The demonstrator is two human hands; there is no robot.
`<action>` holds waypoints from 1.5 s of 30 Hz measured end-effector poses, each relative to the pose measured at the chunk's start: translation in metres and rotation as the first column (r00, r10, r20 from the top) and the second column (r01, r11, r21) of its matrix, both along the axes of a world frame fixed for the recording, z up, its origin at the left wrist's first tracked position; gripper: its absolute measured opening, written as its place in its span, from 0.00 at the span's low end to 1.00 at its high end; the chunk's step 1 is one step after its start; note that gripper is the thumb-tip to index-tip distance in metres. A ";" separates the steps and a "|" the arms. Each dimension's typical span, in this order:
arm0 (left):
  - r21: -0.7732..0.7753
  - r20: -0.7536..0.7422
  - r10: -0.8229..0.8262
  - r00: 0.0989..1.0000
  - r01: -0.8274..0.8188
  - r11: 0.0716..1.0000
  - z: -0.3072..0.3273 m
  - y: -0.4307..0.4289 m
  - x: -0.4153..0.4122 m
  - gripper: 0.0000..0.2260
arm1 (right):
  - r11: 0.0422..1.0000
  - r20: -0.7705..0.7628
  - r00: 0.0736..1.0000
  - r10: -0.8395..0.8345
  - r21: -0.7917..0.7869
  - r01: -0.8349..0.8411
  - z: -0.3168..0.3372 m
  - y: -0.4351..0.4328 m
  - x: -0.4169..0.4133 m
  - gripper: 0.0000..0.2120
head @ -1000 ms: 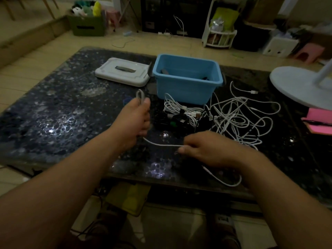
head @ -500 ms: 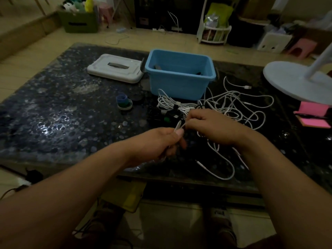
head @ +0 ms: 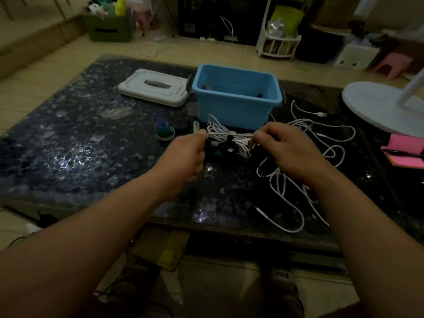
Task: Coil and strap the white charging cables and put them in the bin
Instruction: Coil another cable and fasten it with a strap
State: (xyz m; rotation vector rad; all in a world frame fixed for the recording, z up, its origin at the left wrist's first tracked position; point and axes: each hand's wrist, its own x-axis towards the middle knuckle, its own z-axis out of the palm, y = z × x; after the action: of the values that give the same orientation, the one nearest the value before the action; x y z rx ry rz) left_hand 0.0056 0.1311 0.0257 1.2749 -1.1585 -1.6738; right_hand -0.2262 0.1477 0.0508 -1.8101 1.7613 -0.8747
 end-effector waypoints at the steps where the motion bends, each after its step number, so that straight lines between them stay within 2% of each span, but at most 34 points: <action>1: 0.028 -0.036 0.032 0.999 -0.031 0.999 -0.001 0.000 -0.001 0.17 | 0.999 0.031 0.999 -0.035 -0.027 0.035 -0.002 0.001 0.005 0.10; 4: 0.082 -0.112 0.043 0.993 -0.034 0.996 -0.008 0.008 -0.013 0.19 | 0.989 0.115 0.990 -0.087 -0.106 0.099 -0.012 0.007 0.039 0.09; 6: 0.072 -0.127 0.015 0.992 -0.006 0.997 -0.010 0.013 -0.020 0.20 | 0.988 0.104 0.993 -0.059 -0.135 0.073 -0.019 0.014 0.061 0.08; 10: 0.010 -0.124 -0.021 0.992 0.022 1.000 -0.016 0.010 -0.018 0.23 | 0.984 -0.030 0.999 0.045 -0.169 -0.049 -0.029 0.026 0.076 0.06; 13: 0.032 -0.127 0.015 0.992 -0.011 0.999 -0.016 0.012 -0.015 0.32 | 0.974 -0.173 0.979 0.109 -0.180 -0.140 -0.032 0.034 0.081 0.04; 17: 0.013 -0.030 0.049 0.998 -0.048 0.999 -0.018 0.011 -0.015 0.21 | 0.959 -0.277 0.955 0.103 -0.228 -0.170 -0.031 0.038 0.085 0.01; 20: -0.001 -0.013 0.114 0.993 -0.114 0.993 -0.020 0.007 -0.015 0.21 | 0.968 -0.254 0.960 0.116 -0.187 -0.167 -0.032 0.038 0.085 0.06; 22: 0.134 -0.134 0.244 0.960 -0.226 0.965 -0.012 0.001 -0.012 0.19 | 0.972 -0.248 0.958 0.143 -0.147 -0.183 -0.033 0.039 0.083 0.07; 24: 0.268 -0.332 0.345 0.878 -0.263 0.927 -0.004 -0.009 -0.005 0.18 | 0.975 -0.257 0.950 0.175 -0.091 -0.204 -0.035 0.036 0.075 0.05; 26: 0.321 -0.476 0.384 0.791 -0.250 0.914 0.001 -0.019 0.006 0.19 | 0.976 -0.289 0.936 0.201 -0.026 -0.218 -0.036 0.030 0.062 0.06; 28: 0.306 -0.506 0.386 0.771 -0.258 0.917 0.008 -0.029 0.022 0.20 | 0.975 -0.337 0.917 0.215 0.018 -0.222 -0.037 0.022 0.044 0.09; 30: 0.199 -0.444 0.356 0.822 -0.297 0.934 0.016 -0.036 0.037 0.20 | 0.979 -0.358 0.913 0.197 0.016 -0.205 -0.041 0.013 0.026 0.10; 32: 0.072 -0.305 0.295 0.906 -0.286 0.955 0.020 -0.035 0.041 0.19 | 0.986 -0.382 0.913 0.147 -0.012 -0.164 -0.046 0.005 0.013 0.10; 35: -0.031 -0.025 0.097 0.995 -0.097 0.995 0.011 -0.022 0.021 0.16 | 0.990 -0.431 0.900 0.069 -0.085 -0.116 -0.047 -0.004 0.006 0.07; 37: -0.140 0.208 0.007 0.978 0.023 0.990 -0.001 -0.013 0.006 0.16 | 0.986 -0.423 0.904 0.052 -0.122 -0.114 -0.043 -0.008 0.007 0.05; 39: -0.255 0.364 0.003 0.931 0.096 0.962 -0.012 -0.009 -0.003 0.19 | 0.975 -0.431 0.900 0.068 -0.162 -0.152 -0.038 -0.007 0.013 0.05; 42: -0.345 0.429 -0.037 0.902 0.202 0.917 -0.016 -0.005 -0.013 0.19 | 0.955 -0.414 0.901 0.128 -0.193 -0.224 -0.035 -0.003 0.026 0.05; 45: -0.290 0.359 -0.197 0.912 0.309 0.906 -0.018 0.002 -0.025 0.19 | 0.960 -0.378 0.921 0.092 -0.213 -0.183 -0.037 0.000 0.028 0.04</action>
State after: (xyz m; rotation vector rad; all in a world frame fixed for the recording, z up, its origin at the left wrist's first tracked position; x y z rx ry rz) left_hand -0.0197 0.1336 0.0078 1.2375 -1.7987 -1.3829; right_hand -0.1984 0.1477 0.0143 -2.3575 1.7694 -0.7610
